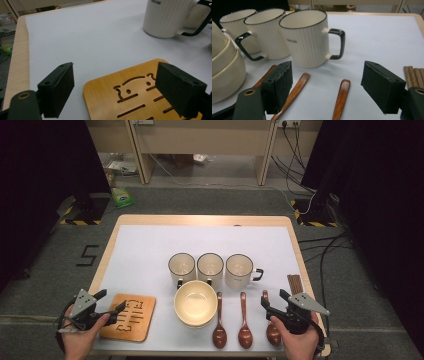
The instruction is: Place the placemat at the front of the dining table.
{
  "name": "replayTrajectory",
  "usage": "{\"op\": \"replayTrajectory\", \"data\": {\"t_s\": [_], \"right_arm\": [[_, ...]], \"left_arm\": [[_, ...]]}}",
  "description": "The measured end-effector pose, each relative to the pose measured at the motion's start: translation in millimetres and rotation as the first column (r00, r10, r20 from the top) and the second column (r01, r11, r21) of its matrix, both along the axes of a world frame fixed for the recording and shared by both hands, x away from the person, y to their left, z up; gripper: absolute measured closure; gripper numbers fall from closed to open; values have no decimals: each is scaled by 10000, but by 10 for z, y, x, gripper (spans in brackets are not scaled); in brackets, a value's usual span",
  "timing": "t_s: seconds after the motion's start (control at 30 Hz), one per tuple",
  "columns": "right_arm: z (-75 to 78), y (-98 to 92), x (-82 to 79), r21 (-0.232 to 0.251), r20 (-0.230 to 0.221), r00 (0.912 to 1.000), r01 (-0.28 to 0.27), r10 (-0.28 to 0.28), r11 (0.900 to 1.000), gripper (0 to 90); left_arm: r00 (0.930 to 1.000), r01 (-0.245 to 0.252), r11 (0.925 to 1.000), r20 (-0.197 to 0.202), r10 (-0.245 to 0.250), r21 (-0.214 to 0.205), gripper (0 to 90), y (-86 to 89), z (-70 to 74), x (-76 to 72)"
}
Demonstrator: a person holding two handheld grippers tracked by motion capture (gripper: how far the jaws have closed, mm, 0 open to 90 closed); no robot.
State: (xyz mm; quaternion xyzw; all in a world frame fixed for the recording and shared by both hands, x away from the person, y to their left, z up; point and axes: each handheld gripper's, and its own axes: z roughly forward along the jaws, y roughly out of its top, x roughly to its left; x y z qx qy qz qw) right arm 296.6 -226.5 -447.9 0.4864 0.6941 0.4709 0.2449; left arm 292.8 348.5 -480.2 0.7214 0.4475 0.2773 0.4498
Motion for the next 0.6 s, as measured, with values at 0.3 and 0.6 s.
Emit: {"op": "replayTrajectory", "data": {"t_s": [0.3, 0.6], "right_arm": [[52, 102, -15, -113, -104, 9988, -484, 483, 9988, 277], [165, 330, -15, -12, 165, 9966, -809, 809, 9967, 300]], "left_arm": [[9994, 89, 9999, -341, -86, 88, 152, -3, -2, -6], [9965, 250, 9993, -810, -227, 269, 154, -4, -3, -7]]}}
